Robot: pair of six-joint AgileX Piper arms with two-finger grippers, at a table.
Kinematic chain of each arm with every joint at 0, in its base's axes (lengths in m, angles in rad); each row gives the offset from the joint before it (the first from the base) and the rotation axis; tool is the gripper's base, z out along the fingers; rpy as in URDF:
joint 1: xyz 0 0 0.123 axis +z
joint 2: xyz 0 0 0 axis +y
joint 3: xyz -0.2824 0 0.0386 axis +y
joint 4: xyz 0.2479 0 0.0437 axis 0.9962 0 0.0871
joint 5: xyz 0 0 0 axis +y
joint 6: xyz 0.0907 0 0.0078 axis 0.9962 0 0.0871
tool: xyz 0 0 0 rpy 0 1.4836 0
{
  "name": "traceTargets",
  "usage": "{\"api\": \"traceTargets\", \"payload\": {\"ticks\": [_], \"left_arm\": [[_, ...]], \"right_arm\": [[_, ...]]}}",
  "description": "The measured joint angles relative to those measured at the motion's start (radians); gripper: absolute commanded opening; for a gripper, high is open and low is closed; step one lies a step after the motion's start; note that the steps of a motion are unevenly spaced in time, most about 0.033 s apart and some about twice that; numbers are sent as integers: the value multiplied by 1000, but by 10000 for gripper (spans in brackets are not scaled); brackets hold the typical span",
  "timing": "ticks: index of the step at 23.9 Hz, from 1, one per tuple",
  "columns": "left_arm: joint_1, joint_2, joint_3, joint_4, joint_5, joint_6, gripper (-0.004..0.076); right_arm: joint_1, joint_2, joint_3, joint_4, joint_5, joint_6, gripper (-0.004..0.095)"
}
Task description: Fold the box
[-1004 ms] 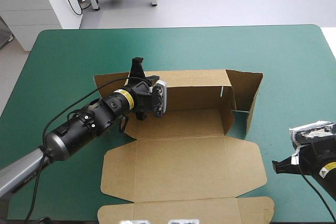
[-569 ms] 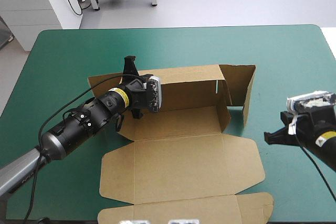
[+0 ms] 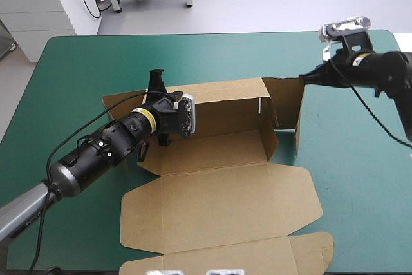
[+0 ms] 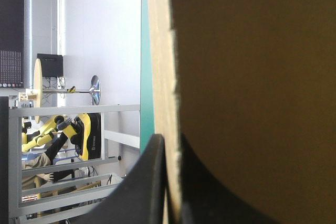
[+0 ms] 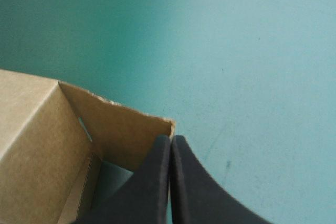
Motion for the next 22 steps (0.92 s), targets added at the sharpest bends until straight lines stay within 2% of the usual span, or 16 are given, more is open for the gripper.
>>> {"api": "traceTargets", "payload": {"ticks": [5,11,16,22], "left_arm": [[1,0,0,4,-7,-4,-8],[2,0,0,5,-11,-7,-8],[2,0,0,5,-11,-7,-8],[2,0,0,5,-5,-7,-8]], "right_arm": [[0,265,-283,85,134,6,-19],[0,457,-368,160,219,38,-19],[0,486,-368,140,286,38,-19],[0,448,-343,113,288,27,-20]]}}
